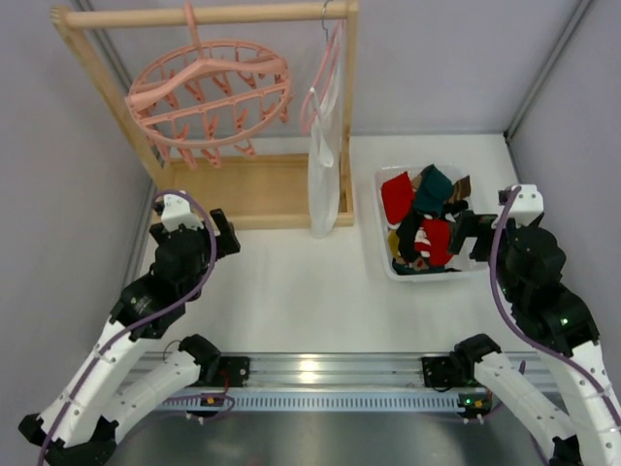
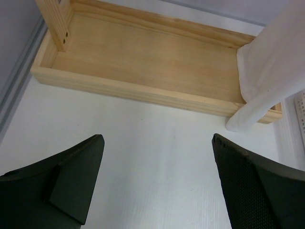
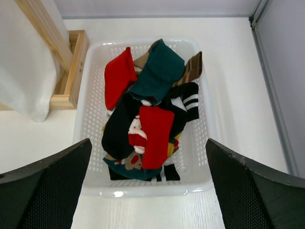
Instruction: Remove the socks clipped to the hanger
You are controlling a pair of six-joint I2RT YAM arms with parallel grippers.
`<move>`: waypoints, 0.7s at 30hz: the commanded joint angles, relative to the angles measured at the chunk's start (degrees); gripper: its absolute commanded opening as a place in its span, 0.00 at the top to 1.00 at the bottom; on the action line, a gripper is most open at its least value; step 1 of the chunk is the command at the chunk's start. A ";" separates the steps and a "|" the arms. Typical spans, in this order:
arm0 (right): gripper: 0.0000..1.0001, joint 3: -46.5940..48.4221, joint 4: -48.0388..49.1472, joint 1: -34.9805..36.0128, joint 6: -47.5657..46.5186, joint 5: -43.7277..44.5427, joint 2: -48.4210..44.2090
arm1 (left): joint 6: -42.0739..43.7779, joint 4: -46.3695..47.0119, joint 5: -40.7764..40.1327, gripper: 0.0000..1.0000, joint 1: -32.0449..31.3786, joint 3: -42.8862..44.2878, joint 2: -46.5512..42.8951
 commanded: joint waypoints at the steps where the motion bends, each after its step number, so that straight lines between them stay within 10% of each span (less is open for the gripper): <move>1: 0.01 2.88 -6.31 -0.75 -0.68 -1.71 -2.27 | 4.69 -7.56 -1.18 0.02 0.20 3.01 -3.58; 21: 0.01 -2.13 -7.12 0.92 -1.64 -0.66 -11.94 | 15.60 -8.09 8.93 0.02 0.11 3.19 -17.21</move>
